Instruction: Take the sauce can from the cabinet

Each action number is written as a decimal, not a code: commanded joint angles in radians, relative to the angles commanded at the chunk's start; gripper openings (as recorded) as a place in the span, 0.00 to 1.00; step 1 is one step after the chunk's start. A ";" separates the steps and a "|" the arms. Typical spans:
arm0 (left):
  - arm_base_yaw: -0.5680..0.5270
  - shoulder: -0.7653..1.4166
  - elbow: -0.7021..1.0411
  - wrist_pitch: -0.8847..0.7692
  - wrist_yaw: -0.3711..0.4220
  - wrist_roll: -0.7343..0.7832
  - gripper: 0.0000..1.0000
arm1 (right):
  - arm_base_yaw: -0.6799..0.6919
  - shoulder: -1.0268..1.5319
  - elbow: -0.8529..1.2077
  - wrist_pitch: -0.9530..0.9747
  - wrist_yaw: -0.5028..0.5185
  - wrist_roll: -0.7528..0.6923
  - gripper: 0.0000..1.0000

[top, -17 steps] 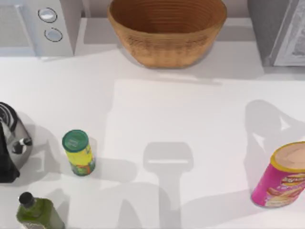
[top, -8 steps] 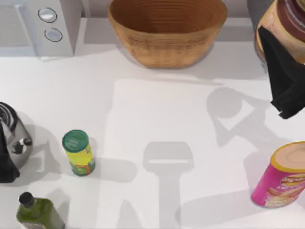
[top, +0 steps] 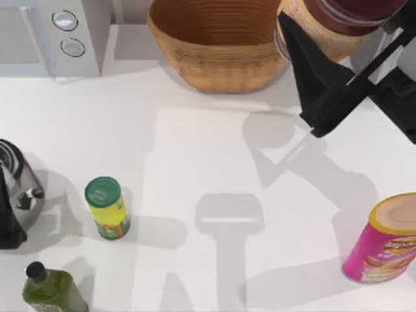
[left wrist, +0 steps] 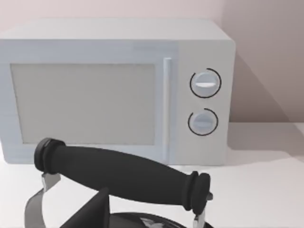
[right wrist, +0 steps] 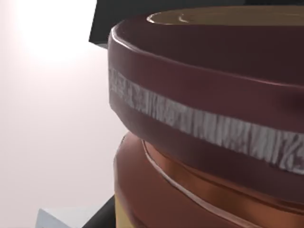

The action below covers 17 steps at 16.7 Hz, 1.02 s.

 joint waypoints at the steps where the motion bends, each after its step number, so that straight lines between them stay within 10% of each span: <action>1: 0.000 0.000 0.000 0.000 0.000 0.000 1.00 | 0.016 0.037 0.015 0.029 0.008 0.001 0.00; 17: 0.000 0.000 0.000 0.000 0.000 0.000 1.00 | 0.223 0.620 0.126 0.312 0.172 0.053 0.00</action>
